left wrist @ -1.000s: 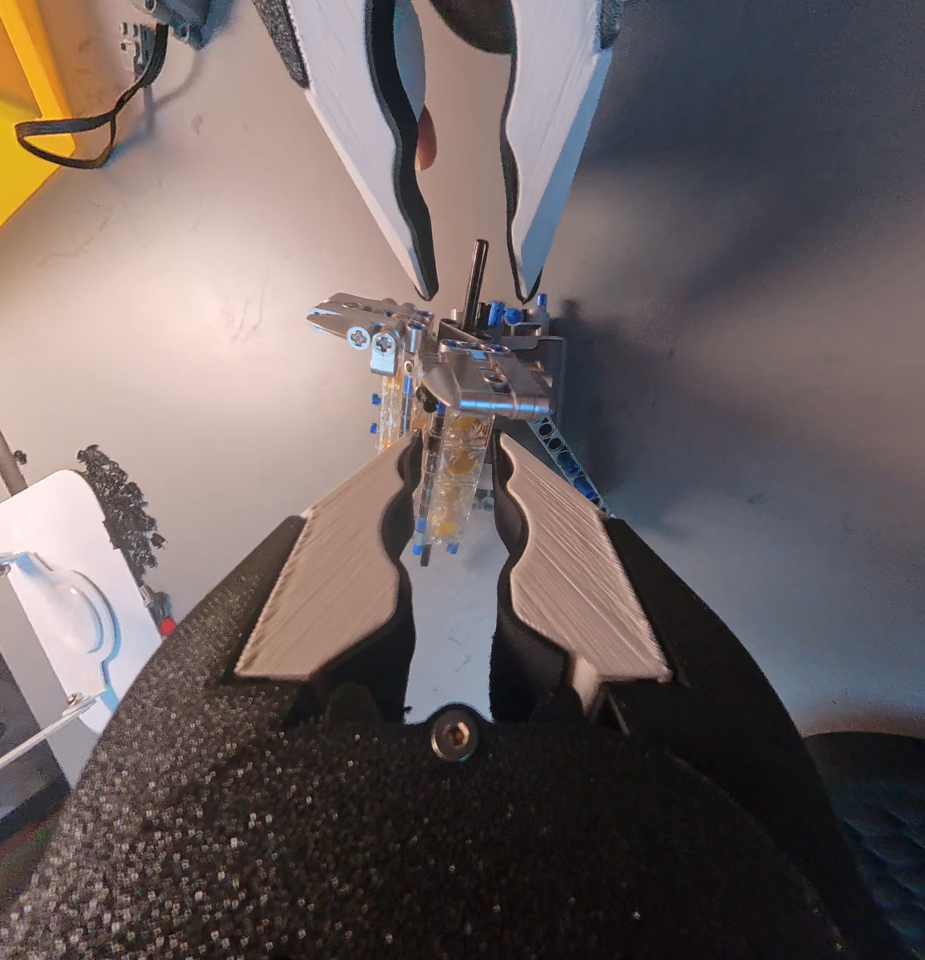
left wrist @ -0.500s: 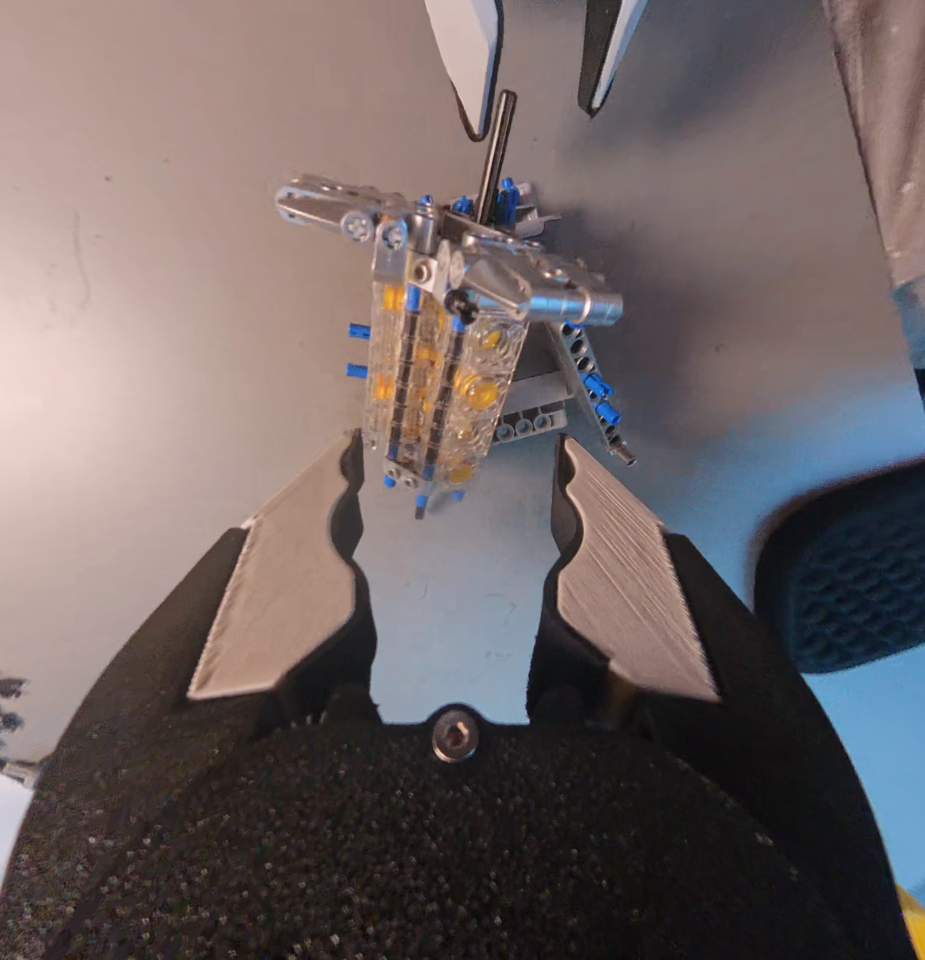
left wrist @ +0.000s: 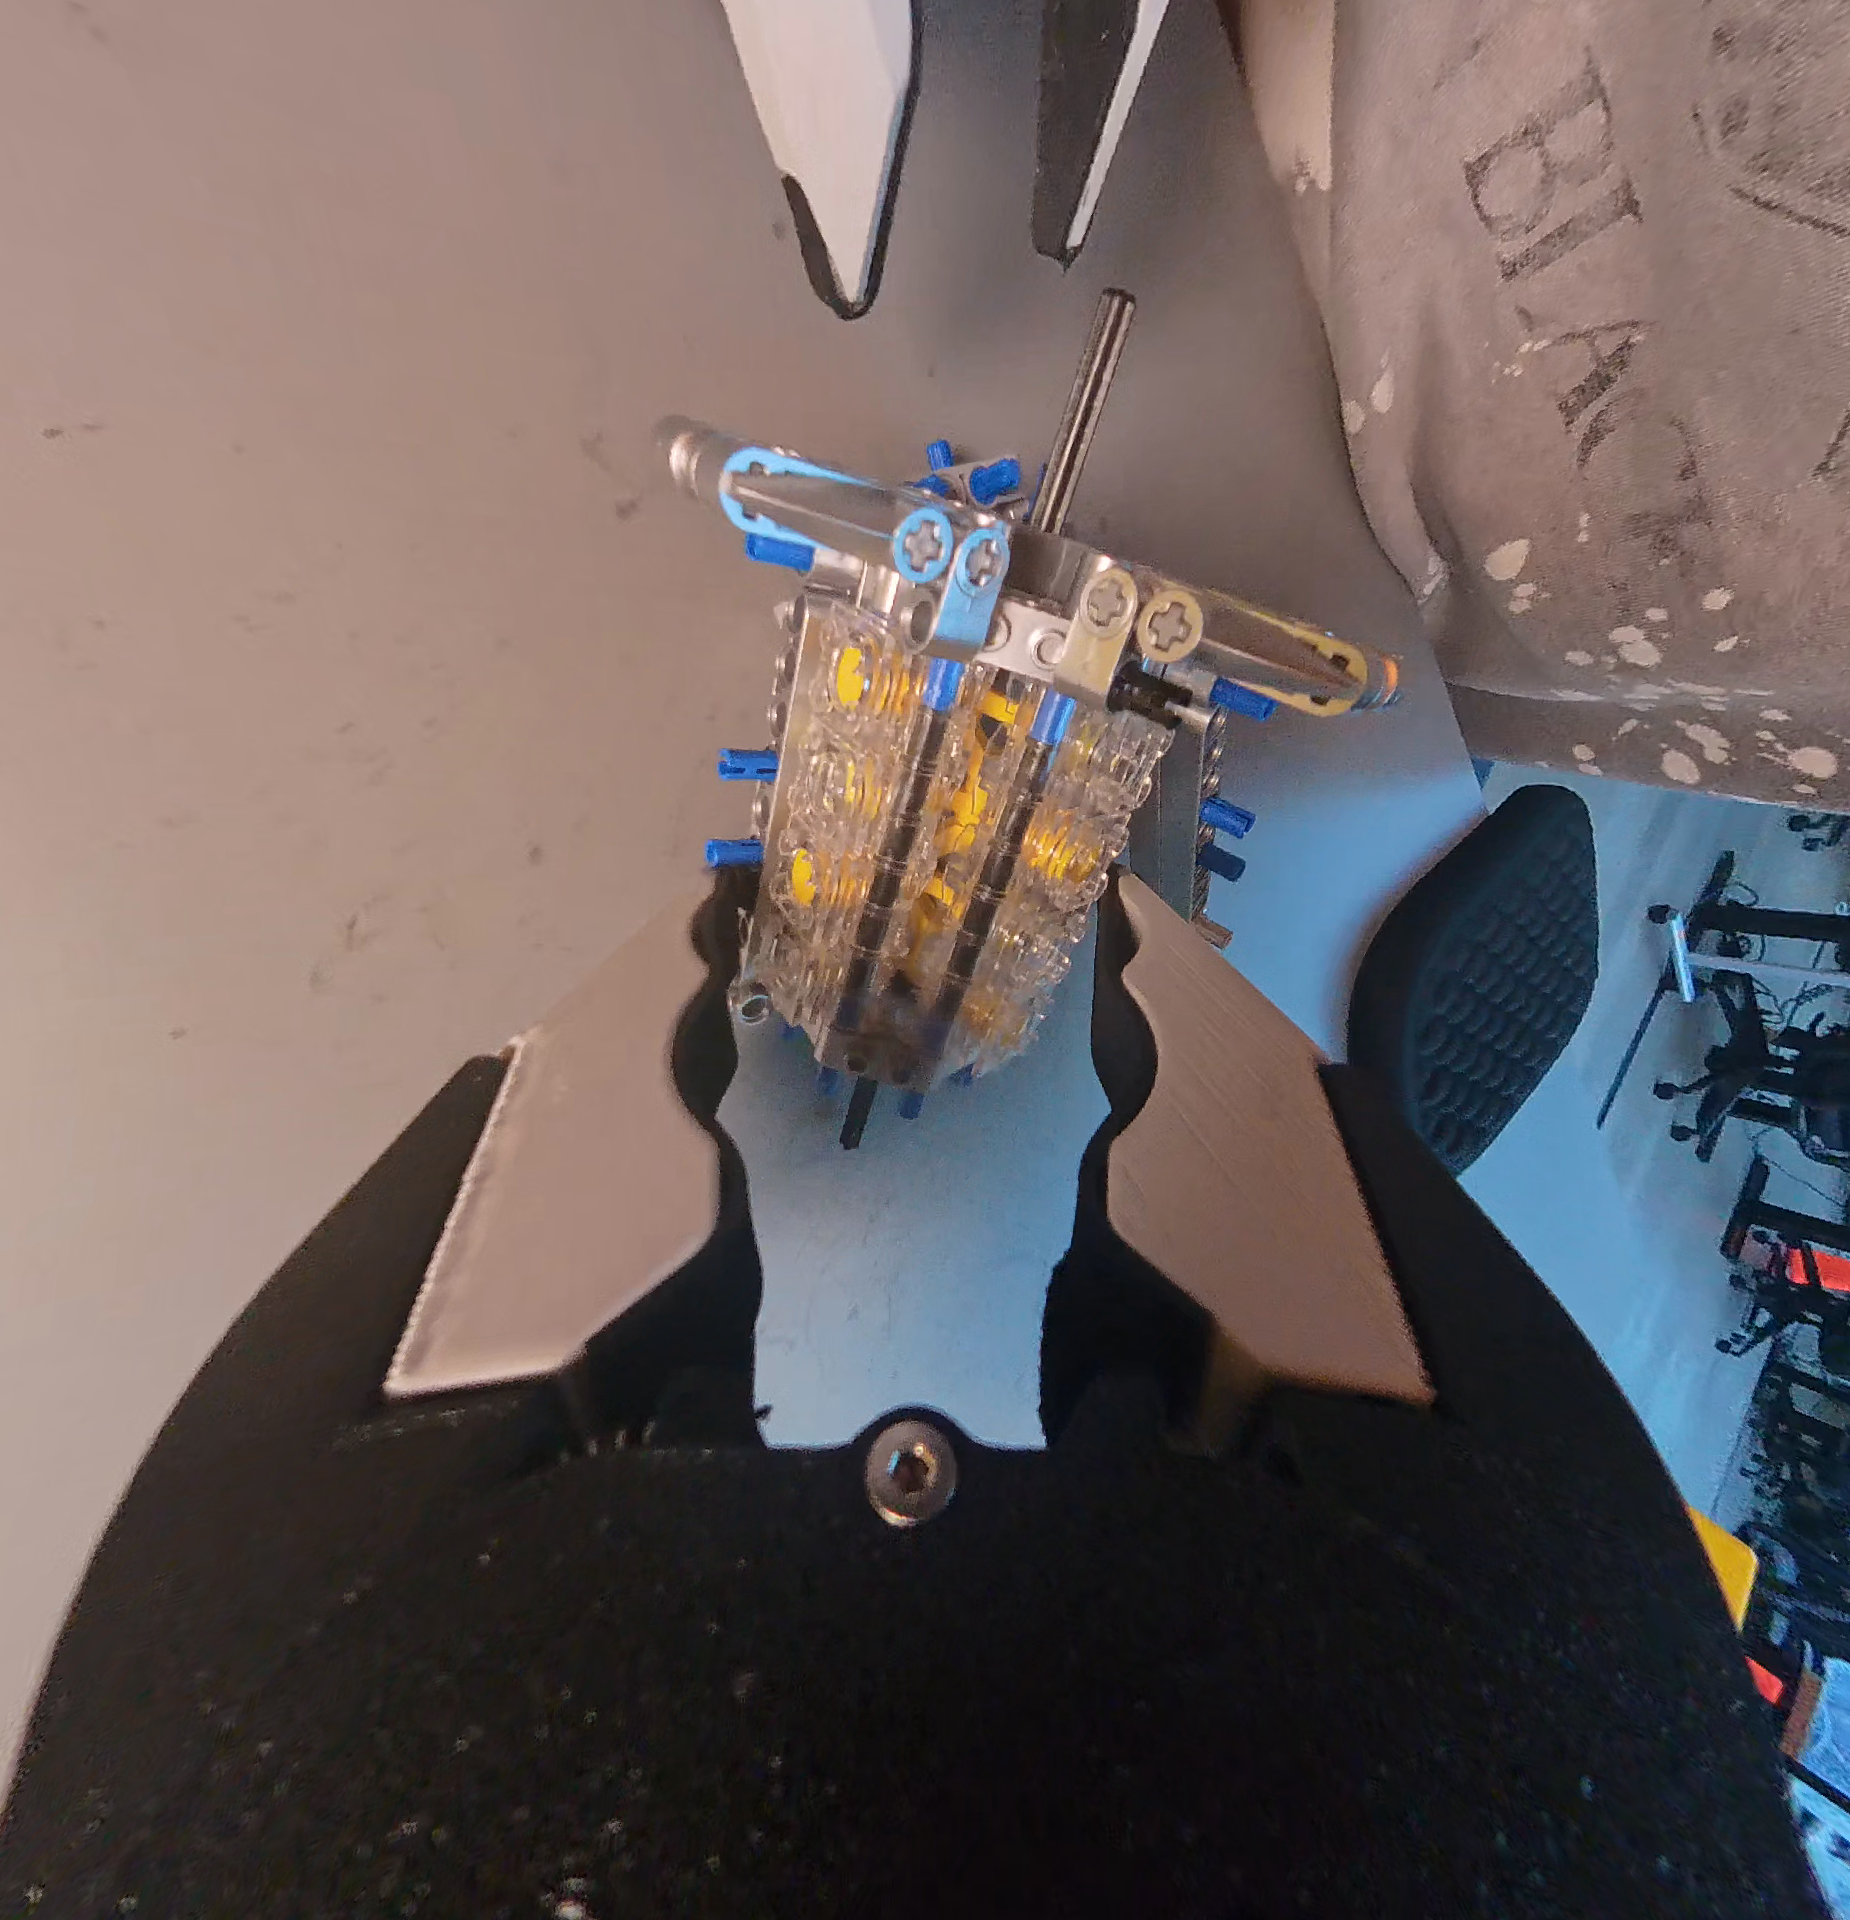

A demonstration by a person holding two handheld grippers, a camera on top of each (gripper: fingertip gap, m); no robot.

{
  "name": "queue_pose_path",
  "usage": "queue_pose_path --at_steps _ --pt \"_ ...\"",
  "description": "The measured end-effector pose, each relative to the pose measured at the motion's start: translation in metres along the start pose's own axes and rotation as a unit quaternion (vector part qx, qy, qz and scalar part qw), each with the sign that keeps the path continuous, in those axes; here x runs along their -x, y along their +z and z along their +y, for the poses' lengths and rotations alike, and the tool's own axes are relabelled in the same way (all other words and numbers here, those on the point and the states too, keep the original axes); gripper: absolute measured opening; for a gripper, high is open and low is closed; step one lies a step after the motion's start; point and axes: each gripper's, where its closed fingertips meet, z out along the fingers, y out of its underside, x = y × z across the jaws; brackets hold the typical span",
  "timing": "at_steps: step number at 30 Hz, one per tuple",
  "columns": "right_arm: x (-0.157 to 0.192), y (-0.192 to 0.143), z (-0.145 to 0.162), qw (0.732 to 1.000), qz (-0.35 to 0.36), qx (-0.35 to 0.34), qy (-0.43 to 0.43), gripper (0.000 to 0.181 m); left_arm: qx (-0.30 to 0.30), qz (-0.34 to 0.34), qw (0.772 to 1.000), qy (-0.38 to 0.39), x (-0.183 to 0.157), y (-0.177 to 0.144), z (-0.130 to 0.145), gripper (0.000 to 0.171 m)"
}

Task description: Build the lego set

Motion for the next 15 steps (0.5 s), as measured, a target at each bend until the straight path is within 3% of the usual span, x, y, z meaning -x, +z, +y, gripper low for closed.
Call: queue_pose_path --at_steps 6,15 --pt "-0.005 -0.006 -0.007 1.000 -0.001 -0.025 0.016 0.031 -0.058 -0.121 0.991 0.004 -0.004 -0.017 -0.006 0.046" --pt "-0.005 -0.009 -0.019 0.999 -0.013 -0.052 0.006 0.033 -0.105 -0.305 0.946 -0.007 -0.033 -0.037 -0.025 0.043"
